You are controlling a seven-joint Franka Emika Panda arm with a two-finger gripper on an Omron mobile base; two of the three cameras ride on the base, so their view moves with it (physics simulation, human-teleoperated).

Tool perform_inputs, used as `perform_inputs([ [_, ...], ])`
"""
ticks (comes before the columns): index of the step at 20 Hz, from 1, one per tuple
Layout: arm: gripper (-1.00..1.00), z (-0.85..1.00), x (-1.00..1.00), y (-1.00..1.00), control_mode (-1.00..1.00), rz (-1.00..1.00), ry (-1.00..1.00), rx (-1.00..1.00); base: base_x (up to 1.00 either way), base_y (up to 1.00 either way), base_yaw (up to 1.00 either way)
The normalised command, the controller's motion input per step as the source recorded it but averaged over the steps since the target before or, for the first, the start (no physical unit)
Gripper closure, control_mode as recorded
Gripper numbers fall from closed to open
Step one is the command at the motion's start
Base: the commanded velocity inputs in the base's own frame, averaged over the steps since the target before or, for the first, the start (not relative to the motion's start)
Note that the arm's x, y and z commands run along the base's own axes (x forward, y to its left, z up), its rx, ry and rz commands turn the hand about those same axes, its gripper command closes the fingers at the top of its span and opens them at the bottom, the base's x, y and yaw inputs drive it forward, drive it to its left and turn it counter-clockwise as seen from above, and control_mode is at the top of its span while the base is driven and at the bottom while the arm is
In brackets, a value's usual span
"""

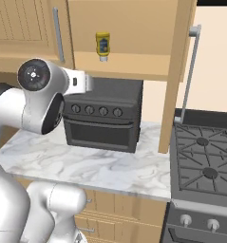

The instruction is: Move the shaker and mustard from the cabinet to the dining counter.

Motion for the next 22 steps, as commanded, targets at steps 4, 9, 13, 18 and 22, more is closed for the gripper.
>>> perform_inputs([
  [4,-1.00,0.36,0.00,0.65,-1.00,0.09,-0.07,0.00,0.00,0.00,0.00],
  [9,-1.00,0.33,0.00,0.61,-1.00,0.01,-0.02,-0.01,0.00,0.00,0.00],
  [13,-1.00,0.24,0.00,0.56,-1.00,0.00,-0.01,0.00,0.00,0.00,0.00],
  [18,-1.00,0.16,0.15,0.32,-1.00,0.00,0.00,0.00,0.00,0.00,0.00],
  [22,-1.00,0.28,0.35,0.06,-1.00,0.00,0.00,0.00,0.00,0.00,0.00],
])
